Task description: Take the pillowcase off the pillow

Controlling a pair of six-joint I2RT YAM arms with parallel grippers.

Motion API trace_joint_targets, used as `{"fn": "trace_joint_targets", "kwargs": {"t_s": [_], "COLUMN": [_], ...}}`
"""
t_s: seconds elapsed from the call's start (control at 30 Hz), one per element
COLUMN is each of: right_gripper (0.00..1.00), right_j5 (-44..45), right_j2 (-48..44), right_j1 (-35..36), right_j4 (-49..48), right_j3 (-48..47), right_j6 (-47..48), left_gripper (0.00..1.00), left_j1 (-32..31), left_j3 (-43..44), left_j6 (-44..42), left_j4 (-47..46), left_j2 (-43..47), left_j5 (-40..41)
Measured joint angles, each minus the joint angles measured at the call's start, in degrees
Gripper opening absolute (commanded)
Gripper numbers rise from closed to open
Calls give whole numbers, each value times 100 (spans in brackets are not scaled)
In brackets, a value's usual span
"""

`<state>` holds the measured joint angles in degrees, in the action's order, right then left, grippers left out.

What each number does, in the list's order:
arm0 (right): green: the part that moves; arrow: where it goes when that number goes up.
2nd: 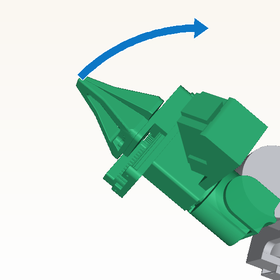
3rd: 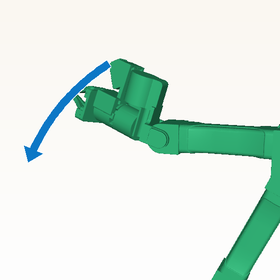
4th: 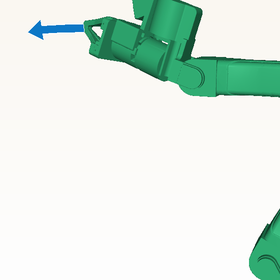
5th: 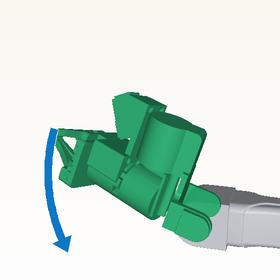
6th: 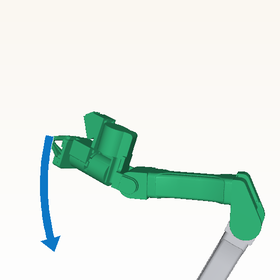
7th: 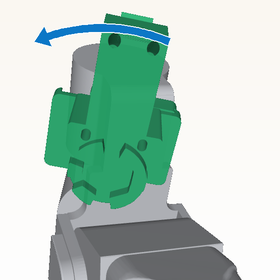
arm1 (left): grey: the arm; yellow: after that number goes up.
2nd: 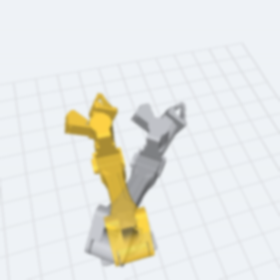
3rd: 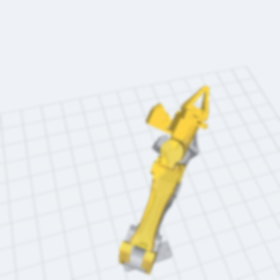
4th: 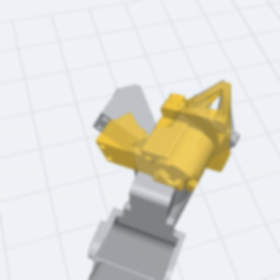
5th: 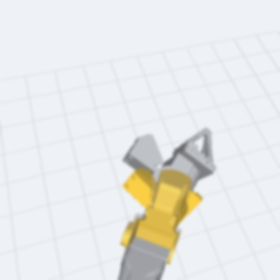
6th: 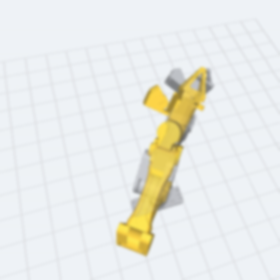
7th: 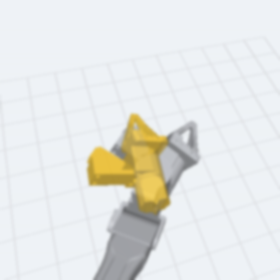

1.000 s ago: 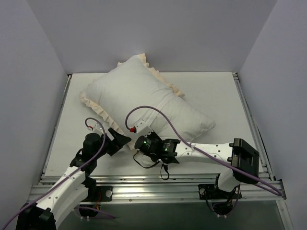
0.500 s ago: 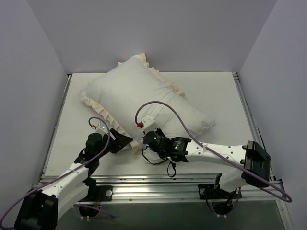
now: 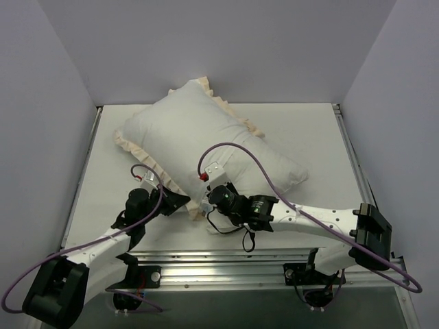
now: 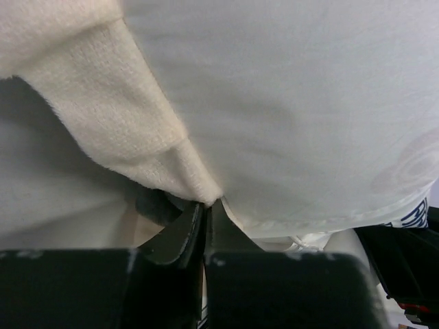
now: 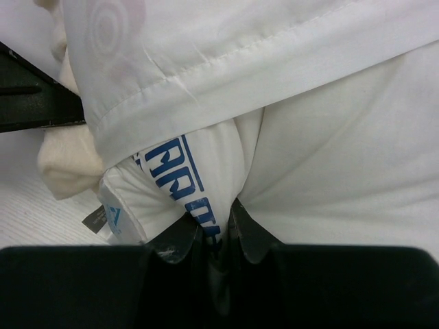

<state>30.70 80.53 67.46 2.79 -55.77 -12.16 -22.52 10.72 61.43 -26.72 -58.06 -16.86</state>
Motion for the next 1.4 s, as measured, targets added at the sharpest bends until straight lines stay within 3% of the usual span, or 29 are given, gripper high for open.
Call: {"fn": "trace_joint_targets", "kwargs": {"t_s": [0.17, 0.33, 0.47, 0.73, 0.93, 1.27, 1.4], "right_gripper": [0, 0, 0, 0, 0, 0, 0], "right_j5": [0, 61, 48, -164, -428, -1027, -1320], "right_j2": [-352, -1067, -1801, -3329, -3818, -4258, -4190], "right_j1": [-15, -179, -352, -562, -562, -566, -638], "right_j4": [0, 70, 247, 968, 1506, 1749, 1749], "right_j3": [129, 332, 466, 634, 605, 444, 254], "right_j6": [-96, -291, -555, -946, -997, -743, -514], "left_gripper": [2, 2, 2, 2, 2, 2, 2], "left_j1": [15, 107, 186, 234, 238, 905, 1294], "left_j3": [98, 857, 1624, 2293, 2402, 2865, 3224], "left_j6": [-85, -411, -658, -592, -374, -269, -704], "left_j4": [385, 1932, 2776, 3224, 3230, 2955, 2785], "left_j2": [442, 1488, 1692, 874, 444, -876, -1659], "left_j5": [223, 1056, 1910, 3067, 3488, 3263, 3187]}}
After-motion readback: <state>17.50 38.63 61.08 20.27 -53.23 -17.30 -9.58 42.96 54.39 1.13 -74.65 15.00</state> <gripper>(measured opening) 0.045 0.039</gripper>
